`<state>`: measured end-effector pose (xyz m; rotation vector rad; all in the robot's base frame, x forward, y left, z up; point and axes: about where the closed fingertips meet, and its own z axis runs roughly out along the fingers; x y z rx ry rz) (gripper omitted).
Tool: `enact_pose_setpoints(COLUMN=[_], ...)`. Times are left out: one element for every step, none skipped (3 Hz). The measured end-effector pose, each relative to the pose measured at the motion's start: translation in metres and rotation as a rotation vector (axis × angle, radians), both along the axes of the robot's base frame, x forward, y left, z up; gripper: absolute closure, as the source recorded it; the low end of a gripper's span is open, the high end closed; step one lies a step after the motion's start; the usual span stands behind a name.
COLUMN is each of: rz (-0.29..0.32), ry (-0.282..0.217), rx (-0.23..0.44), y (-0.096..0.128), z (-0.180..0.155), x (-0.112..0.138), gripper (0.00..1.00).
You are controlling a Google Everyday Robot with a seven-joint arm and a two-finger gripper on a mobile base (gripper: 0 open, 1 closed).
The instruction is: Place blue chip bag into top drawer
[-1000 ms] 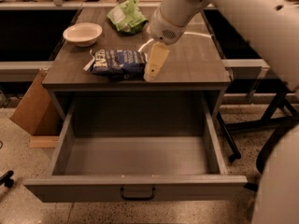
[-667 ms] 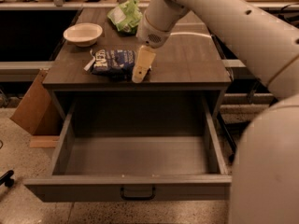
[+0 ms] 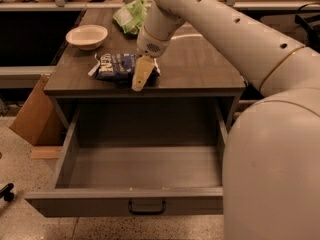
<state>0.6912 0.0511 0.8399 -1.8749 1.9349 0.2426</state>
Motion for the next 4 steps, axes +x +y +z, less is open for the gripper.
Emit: enact_pose_setpoints(rz=[-0.014,-0.014,0.024,0.069], ry=[-0.03,-0.088,-0.17,-0.172], rx=[0.005,0.025,0.111,0.23], y=[-0.004,-0.013,-0.021,-0.027], z=[0.003,0.021,0.061,0.087], x=[0.002,-0.01,-0.049,-0.112], gripper=[0.39,0.62,0.86,1.0])
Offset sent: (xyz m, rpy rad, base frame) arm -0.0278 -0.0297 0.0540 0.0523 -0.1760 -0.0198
